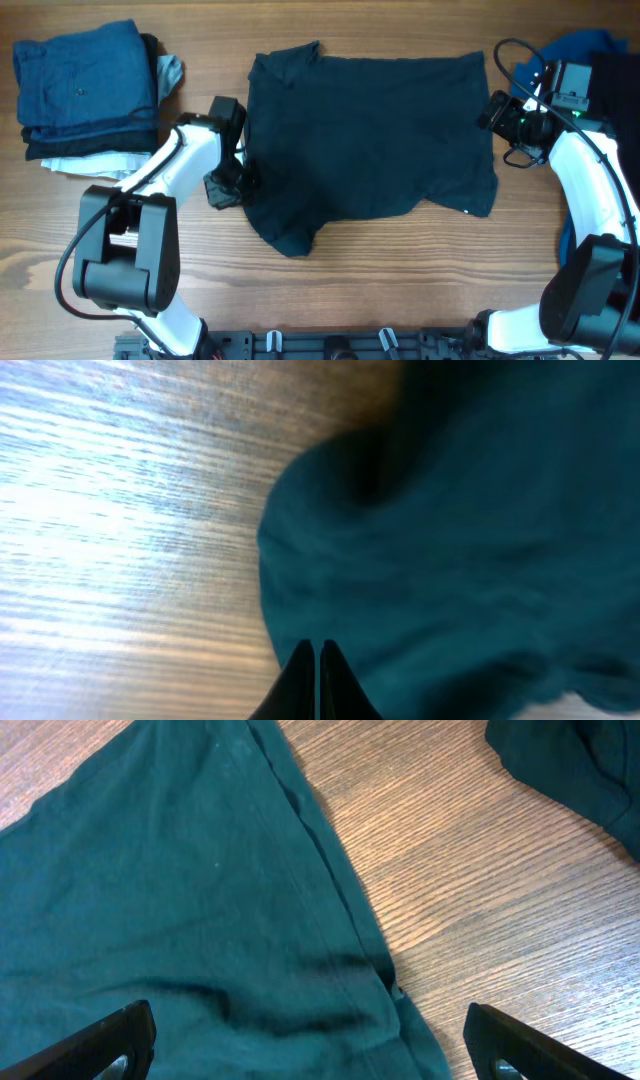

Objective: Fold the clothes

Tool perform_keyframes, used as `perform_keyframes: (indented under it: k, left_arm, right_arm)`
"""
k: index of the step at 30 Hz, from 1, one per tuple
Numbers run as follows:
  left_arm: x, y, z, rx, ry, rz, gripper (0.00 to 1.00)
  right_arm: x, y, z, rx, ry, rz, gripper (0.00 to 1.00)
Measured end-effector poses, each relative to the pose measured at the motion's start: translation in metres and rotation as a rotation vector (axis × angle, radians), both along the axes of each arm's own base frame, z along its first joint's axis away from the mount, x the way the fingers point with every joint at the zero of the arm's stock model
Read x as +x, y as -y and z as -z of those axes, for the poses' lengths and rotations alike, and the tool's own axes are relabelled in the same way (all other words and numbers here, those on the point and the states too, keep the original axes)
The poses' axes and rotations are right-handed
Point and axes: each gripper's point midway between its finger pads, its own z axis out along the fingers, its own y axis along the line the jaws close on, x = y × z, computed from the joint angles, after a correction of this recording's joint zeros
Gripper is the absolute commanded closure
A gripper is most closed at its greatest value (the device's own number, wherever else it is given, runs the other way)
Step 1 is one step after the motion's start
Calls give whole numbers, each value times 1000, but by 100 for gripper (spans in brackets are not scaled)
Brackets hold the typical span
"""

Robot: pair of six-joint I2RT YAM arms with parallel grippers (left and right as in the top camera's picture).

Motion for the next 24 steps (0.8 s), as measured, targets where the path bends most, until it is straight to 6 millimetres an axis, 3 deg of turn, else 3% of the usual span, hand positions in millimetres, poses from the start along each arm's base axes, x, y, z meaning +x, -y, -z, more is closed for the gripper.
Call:
perform_keyframes:
  k: [3, 6, 19, 21, 24]
  left_arm:
    - [0, 0, 15, -5, 28, -7, 96]
    - [14, 4, 16, -21, 88, -12, 96]
    - [119, -13, 11, 93, 511, -72, 96]
    - [130, -20, 11, 103, 547, -94, 92]
    - [130, -30, 7, 117, 514, -113, 79]
  right_arm:
    - [0, 0, 0, -1, 1, 0, 0]
    - [0, 0, 0, 0, 1, 0, 0]
    - [0, 0, 0, 0, 1, 0, 0]
    - [0, 0, 0, -1, 1, 0, 0]
    - [0, 0, 0, 0, 1, 0, 0]
